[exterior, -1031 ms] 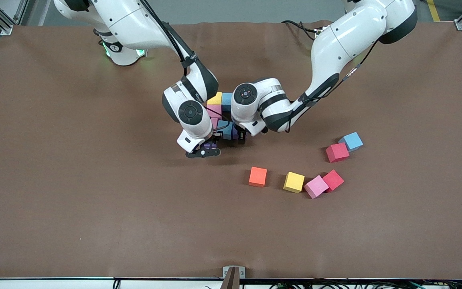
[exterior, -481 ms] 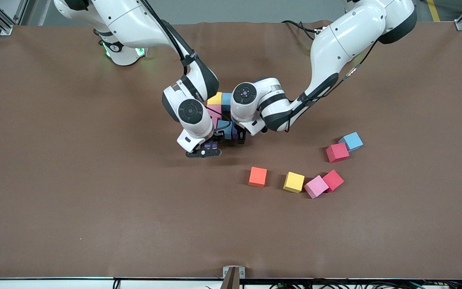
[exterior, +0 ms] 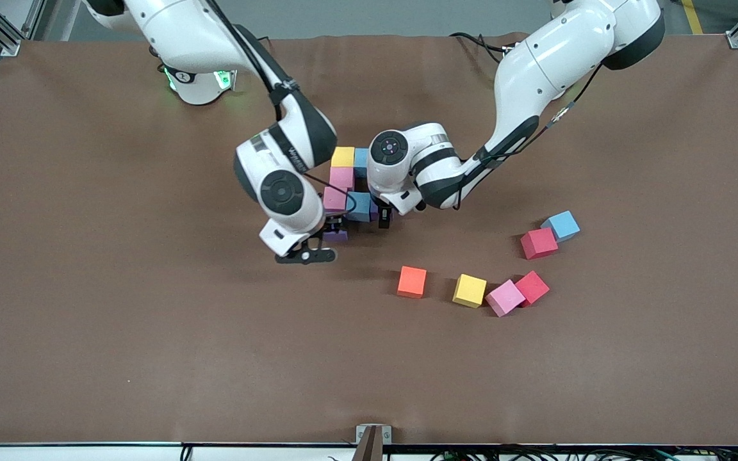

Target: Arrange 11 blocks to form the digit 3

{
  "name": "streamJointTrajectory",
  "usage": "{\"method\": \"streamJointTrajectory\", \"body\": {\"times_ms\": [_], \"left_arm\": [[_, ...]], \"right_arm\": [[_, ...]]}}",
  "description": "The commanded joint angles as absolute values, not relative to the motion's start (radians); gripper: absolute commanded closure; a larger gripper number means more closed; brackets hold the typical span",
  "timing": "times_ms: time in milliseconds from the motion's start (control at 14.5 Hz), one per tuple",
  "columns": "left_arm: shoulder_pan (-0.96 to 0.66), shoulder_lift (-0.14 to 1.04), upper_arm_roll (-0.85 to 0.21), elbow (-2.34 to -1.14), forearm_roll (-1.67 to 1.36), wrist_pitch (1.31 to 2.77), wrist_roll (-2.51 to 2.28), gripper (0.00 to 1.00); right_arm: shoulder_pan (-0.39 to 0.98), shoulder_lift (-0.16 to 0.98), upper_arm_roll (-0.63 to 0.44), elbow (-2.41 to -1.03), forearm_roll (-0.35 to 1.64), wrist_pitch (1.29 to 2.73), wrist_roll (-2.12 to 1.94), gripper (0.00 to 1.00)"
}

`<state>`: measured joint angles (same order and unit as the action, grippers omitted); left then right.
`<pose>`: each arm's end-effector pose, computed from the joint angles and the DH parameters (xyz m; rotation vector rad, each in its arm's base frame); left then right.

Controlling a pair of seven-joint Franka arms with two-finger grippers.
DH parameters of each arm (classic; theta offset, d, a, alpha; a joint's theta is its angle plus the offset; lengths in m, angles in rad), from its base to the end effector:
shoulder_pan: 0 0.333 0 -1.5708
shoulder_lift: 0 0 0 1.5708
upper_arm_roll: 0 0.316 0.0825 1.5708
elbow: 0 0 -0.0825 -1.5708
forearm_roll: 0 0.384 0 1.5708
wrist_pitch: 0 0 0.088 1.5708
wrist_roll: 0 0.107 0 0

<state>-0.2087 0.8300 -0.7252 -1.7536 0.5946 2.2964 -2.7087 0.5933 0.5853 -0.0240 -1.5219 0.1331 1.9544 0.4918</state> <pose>0.4291 -0.4927 0.1844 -2.2501 -2.1319 0.1260 0.5722 0.3795 0.3068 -3.1138 -0.0330 0.2886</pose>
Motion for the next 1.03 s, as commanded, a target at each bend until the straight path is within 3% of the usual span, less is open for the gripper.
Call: {"method": "streamJointTrajectory", "body": {"times_ms": [0, 206, 275, 344, 412, 962], "left_arm": [[-0.230, 0.864, -0.719, -1.787, 0.594, 2.301, -2.737, 0.71], [-0.229, 0.861, -0.719, -1.787, 0.595, 2.301, -2.737, 0.66], [-0.227, 0.859, -0.719, -1.787, 0.597, 2.301, -2.737, 0.54], [-0.226, 0.854, -0.719, -1.787, 0.600, 2.299, -2.735, 0.11], [-0.224, 0.851, -0.719, -1.779, 0.600, 2.296, -2.735, 0.00], [-0.155, 0.836, -0.797, -1.761, 0.598, 2.181, -2.737, 0.00]], "right_arm": [[0.520, 0.539, -0.017, -1.525, 0.126, 1.898, 0.468, 0.00], [0.422, 0.534, -0.028, -1.525, 0.121, 1.891, 0.468, 0.00], [0.398, 0.532, -0.026, -1.525, 0.118, 1.893, 0.465, 0.00], [0.381, 0.523, -0.026, -1.528, 0.120, 1.891, 0.465, 0.00], [0.371, 0.515, -0.026, -1.537, 0.120, 1.887, 0.466, 0.00], [0.391, 0.523, -0.029, -1.566, 0.117, 1.900, 0.647, 0.00]]}}
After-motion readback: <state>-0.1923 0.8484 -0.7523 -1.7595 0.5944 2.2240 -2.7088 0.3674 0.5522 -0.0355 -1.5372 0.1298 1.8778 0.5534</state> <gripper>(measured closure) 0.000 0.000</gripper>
